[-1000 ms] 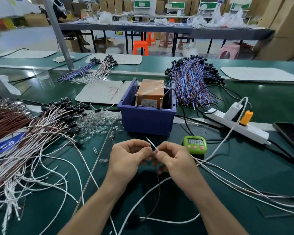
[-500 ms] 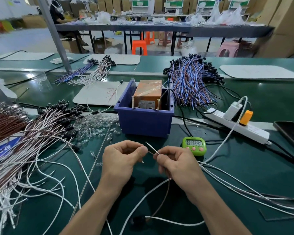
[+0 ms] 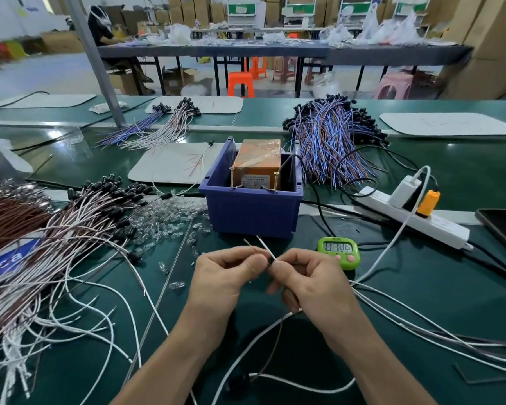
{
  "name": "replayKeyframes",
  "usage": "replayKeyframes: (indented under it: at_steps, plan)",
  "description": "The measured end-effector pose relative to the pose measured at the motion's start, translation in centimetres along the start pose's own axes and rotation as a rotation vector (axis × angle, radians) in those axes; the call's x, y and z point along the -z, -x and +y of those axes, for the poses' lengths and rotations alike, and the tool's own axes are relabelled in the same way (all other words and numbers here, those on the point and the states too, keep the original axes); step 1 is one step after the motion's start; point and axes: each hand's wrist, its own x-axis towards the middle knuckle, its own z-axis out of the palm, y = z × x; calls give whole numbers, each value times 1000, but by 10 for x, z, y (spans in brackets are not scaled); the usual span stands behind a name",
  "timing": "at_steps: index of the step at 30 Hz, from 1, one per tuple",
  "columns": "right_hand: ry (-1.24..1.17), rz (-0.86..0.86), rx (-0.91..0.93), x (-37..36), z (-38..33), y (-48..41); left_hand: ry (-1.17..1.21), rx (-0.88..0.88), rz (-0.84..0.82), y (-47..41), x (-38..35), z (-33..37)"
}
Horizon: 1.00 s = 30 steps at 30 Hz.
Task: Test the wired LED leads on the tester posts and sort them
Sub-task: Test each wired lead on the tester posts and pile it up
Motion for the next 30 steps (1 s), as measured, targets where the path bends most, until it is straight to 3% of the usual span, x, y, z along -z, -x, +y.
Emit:
replayKeyframes:
  at_steps: [5,13,20,24,30]
  plan:
    - [11,-165,-114,22,-22,1,290,134,234,-10,12,20]
    - [183,-73,-104,48,-66,-13,463,158,172,-18,9,63]
    - [138,-71,-81,38,-60,-15,144,21,288,-16,13,70]
    - [78,-61,-99,25,-38,-17,76,-12,316,-13,21,66]
    - [134,154,-14,16,-21,-29,-24,85,262,-22,19,44]
